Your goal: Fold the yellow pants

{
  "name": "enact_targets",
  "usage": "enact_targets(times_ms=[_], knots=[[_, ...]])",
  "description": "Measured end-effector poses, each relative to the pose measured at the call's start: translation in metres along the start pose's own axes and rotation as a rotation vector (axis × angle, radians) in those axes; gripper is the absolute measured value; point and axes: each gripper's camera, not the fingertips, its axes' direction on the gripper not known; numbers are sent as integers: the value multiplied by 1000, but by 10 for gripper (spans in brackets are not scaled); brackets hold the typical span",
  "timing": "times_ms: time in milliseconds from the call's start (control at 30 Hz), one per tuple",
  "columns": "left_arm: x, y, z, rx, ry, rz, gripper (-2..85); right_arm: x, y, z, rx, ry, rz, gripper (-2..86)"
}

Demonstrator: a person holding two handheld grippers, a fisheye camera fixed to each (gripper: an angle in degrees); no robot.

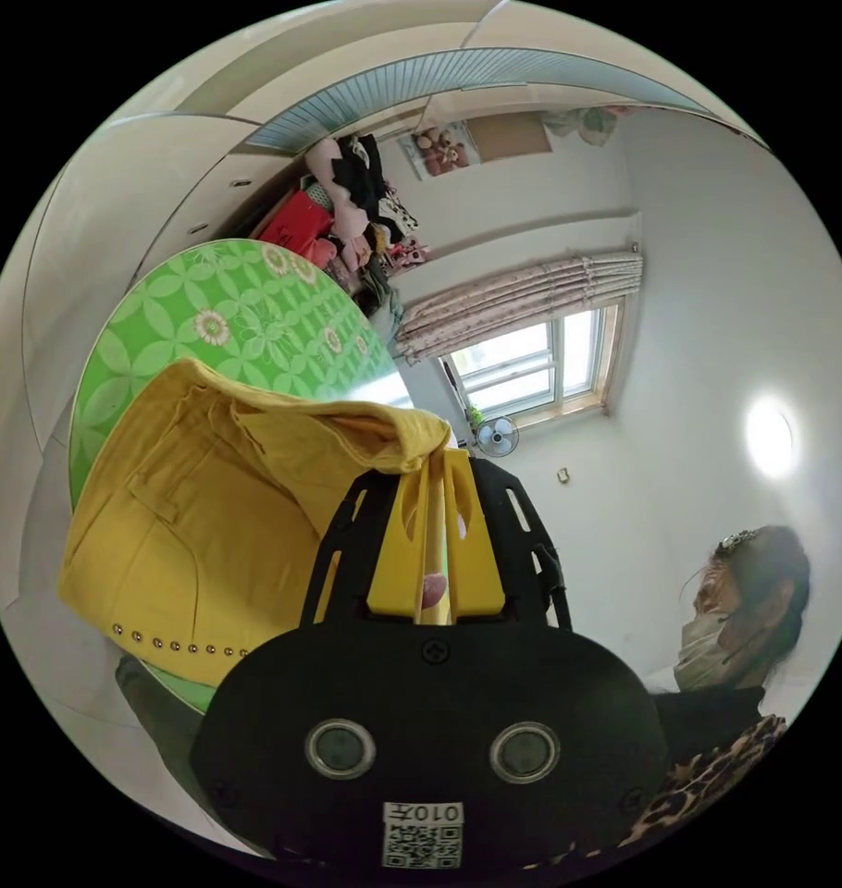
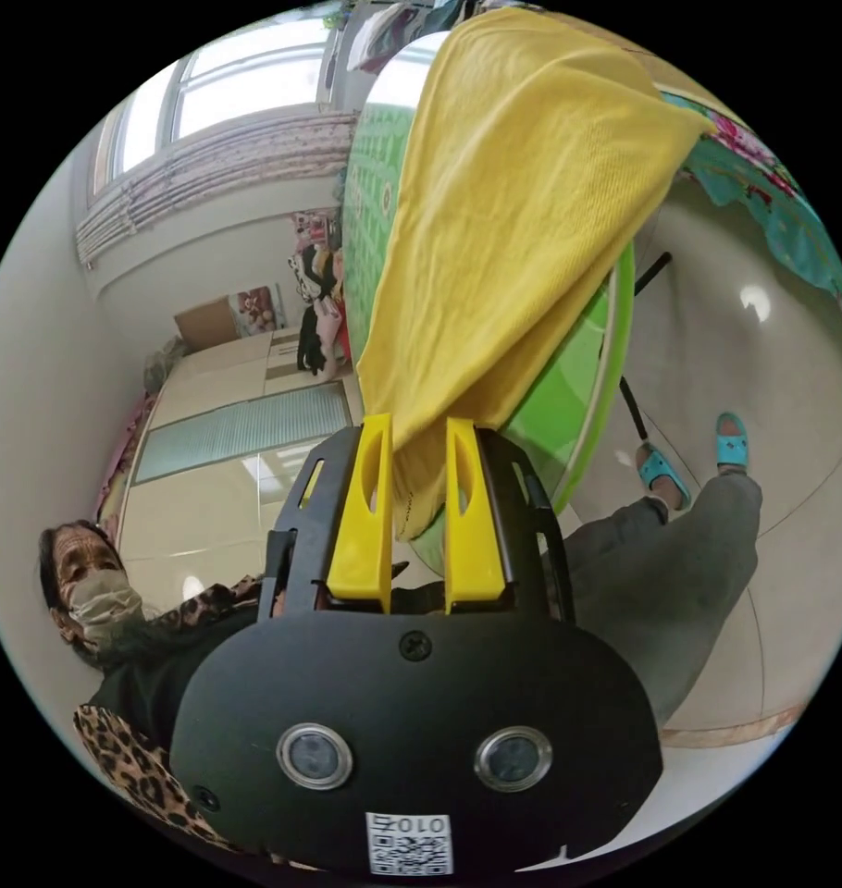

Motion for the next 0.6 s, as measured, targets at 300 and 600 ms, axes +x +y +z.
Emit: enact_targets(times_ms=[300, 600], knots=[[8, -20, -3, -12, 10, 20, 41, 71, -18, 20, 214, -73, 62, 61], [29, -66, 11, -26, -16, 103, 48, 46, -72, 50, 329, 37, -155, 42]])
